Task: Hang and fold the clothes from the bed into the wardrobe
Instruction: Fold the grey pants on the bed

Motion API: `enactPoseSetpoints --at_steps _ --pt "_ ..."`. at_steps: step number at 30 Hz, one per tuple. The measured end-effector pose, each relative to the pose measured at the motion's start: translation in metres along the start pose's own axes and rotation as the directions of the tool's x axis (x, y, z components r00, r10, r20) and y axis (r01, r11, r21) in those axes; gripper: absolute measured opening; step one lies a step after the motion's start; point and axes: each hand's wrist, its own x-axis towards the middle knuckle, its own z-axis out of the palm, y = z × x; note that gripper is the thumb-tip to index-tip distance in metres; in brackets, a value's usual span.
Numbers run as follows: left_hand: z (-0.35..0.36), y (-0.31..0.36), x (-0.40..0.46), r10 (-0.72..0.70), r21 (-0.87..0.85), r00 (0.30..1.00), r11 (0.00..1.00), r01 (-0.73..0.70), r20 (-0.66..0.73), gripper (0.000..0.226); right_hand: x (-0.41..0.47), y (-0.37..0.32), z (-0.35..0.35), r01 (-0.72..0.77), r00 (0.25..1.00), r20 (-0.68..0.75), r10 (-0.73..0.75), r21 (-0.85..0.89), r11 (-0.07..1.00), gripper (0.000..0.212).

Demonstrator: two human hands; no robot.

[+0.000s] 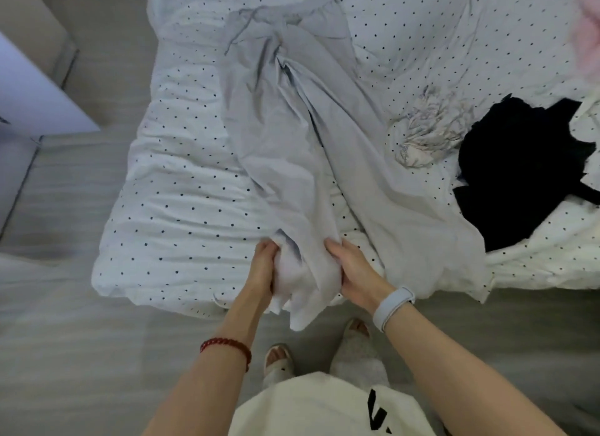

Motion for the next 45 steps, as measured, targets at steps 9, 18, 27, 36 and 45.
enactPoseSetpoints --at_steps 9,18,27,36,45 --pt "-0.007 -0.009 -0.007 0.207 0.093 0.977 0.975 -0.202 -0.045 0.025 -0.012 0.014 -0.009 0.038 0.896 -0.398 -0.197 -0.373 0.927 0.042" --pt "-0.074 -0.034 -0.042 0.246 0.033 0.921 0.968 -0.248 -0.303 0.03 -0.011 0.052 0.008 -0.009 0.935 -0.322 -0.146 -0.434 0.901 0.033" --pt "-0.121 -0.065 -0.031 0.263 0.304 0.854 0.944 -0.131 -0.449 0.042 -0.02 0.111 -0.001 -0.194 0.969 -0.239 0.059 -0.594 0.781 0.024" --pt "-0.141 -0.098 -0.011 0.034 0.629 0.915 0.736 0.25 -0.403 0.052 -0.025 0.144 -0.038 -0.401 0.91 -0.381 0.163 -0.707 0.583 0.046" --pt "-0.017 -0.064 0.017 0.145 0.734 0.988 0.677 -0.058 -0.057 0.042 -0.024 0.079 -0.133 -0.339 0.841 -0.534 -0.087 -0.646 0.683 0.037"
